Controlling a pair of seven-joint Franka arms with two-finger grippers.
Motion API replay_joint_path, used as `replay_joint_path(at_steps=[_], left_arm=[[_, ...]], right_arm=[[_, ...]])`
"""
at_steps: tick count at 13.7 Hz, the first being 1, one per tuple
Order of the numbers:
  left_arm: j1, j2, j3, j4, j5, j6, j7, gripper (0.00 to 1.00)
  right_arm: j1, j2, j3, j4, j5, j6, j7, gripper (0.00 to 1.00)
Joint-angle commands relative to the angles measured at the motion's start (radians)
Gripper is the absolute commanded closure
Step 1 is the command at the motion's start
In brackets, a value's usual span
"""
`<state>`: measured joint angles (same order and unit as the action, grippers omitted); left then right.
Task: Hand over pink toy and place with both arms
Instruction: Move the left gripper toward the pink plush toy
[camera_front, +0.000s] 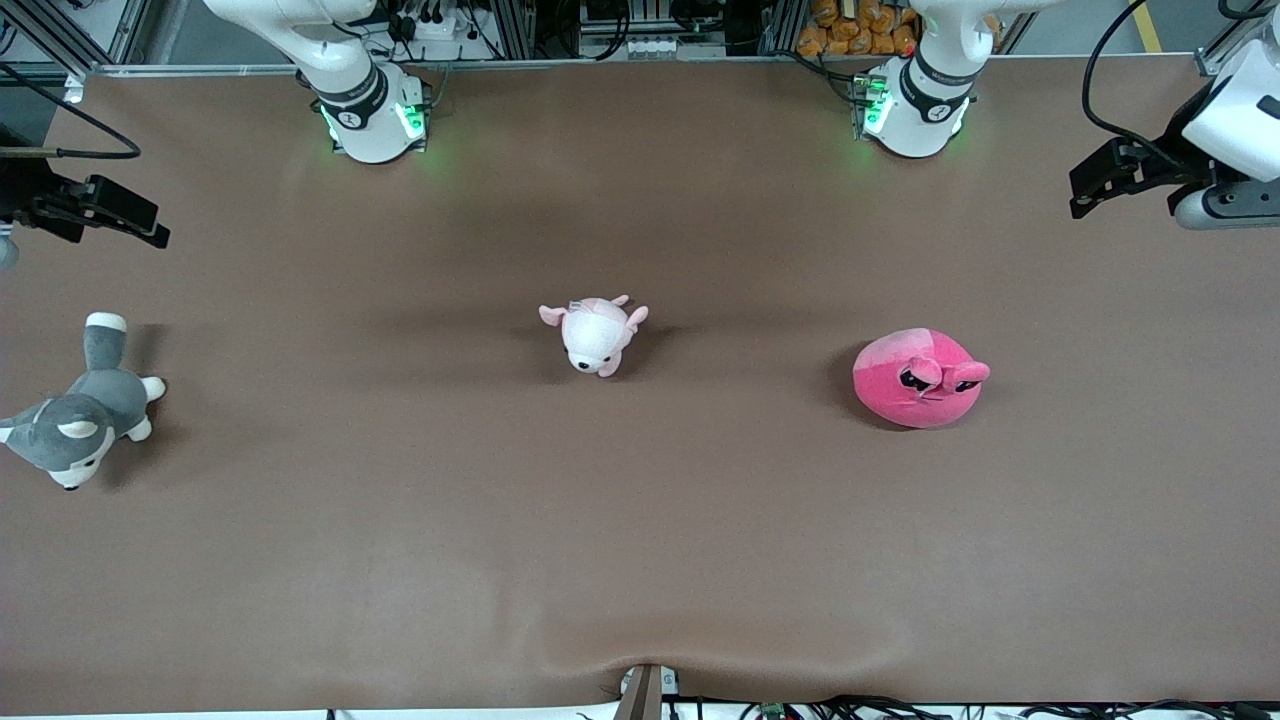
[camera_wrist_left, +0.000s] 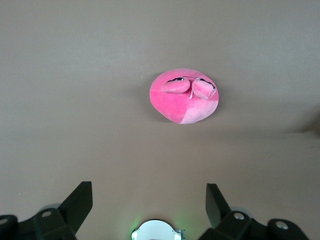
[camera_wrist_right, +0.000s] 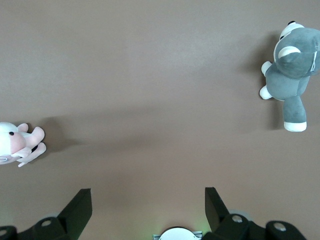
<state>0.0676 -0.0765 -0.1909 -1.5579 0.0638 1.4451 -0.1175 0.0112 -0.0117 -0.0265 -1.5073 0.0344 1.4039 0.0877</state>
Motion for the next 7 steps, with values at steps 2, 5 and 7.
replay_joint_path(at_steps=[2,5,7], left_arm=[[0.021,0.015,-0.002,0.033,-0.007,-0.025,0.007,0.00],[0.024,0.023,-0.001,0.047,0.002,-0.025,0.004,0.00],[0.032,0.029,-0.001,0.039,0.007,-0.025,0.001,0.00]], right_arm=[[-0.011,0.004,0.002,0.018,-0.010,-0.005,0.009,0.00],[-0.007,0.004,0.003,0.018,-0.008,-0.003,0.010,0.00],[-0.010,0.007,0.003,0.018,-0.002,0.007,0.010,0.00]])
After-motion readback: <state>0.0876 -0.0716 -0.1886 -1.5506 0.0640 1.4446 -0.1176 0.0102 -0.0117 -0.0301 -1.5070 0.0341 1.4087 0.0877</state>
